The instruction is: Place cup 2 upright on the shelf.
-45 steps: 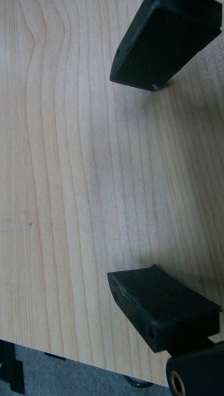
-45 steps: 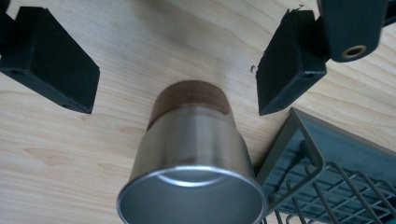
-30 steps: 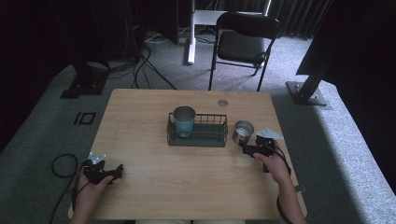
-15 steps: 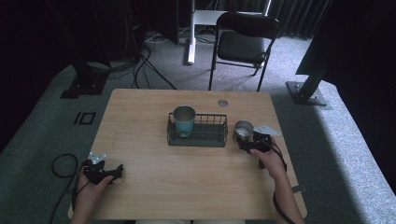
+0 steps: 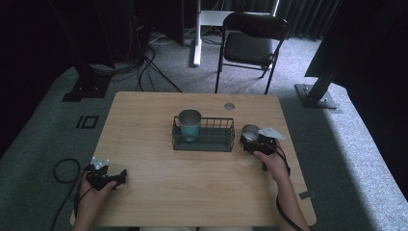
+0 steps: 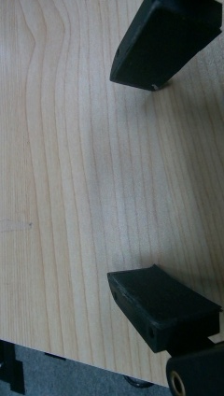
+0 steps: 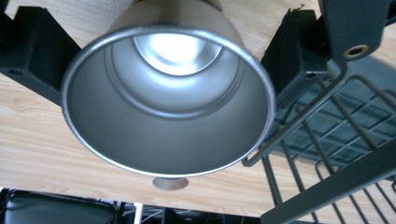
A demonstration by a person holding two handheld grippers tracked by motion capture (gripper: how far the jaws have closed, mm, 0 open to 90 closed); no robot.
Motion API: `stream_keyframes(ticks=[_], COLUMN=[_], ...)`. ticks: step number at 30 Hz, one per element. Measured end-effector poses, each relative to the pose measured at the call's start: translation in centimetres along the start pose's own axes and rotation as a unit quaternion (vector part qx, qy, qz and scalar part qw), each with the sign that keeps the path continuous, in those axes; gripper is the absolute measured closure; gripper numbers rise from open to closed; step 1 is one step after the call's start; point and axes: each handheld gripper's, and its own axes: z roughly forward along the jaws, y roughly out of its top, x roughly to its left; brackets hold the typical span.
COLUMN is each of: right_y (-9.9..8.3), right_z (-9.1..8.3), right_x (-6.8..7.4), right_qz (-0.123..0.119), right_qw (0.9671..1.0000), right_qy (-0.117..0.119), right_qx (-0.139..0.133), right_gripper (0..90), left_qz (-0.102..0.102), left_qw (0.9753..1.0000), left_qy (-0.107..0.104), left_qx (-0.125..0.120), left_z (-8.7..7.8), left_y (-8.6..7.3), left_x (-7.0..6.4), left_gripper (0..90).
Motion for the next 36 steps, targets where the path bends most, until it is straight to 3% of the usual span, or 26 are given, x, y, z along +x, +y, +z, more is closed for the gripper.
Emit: stream_keyframes(ticks=[8, 14, 21, 25, 36], right_y=[-0.2, -0.2, -0.1, 0.3, 1.6], right_z=[0.7, 0.9, 0.9, 0.6, -0.3], right_x=[0.3, 0.4, 0.2, 0.2, -0.1], right_qz=[0.016, 0.007, 0.004, 0.014, 0.008], right_qw=[0.9998, 0.9998, 0.9999, 0.9999, 0.9999], right_qy=[-0.006, -0.018, -0.012, 0.006, 0.001], right_qx=[-0.005, -0.001, 0.001, 0.004, 0.007], right_gripper=[12.8, 17.2, 17.9, 18.0, 18.0], left_qz=[0.001, 0.001, 0.0, 0.0, 0.0], left_qw=[1.0, 1.0, 1.0, 1.0, 1.0], left_qy=[0.0, 0.0, 0.0, 0.0, 0.0], left_qx=[0.001, 0.001, 0.001, 0.001, 0.001], left_z=[0.0, 0.0, 0.0, 0.0, 0.0], left_y=[0.0, 0.0, 0.0, 0.0, 0.0], left_x=[0.0, 0.0, 0.0, 0.0, 0.0], left_gripper=[6.7, 6.7, 6.7, 6.7, 6.7])
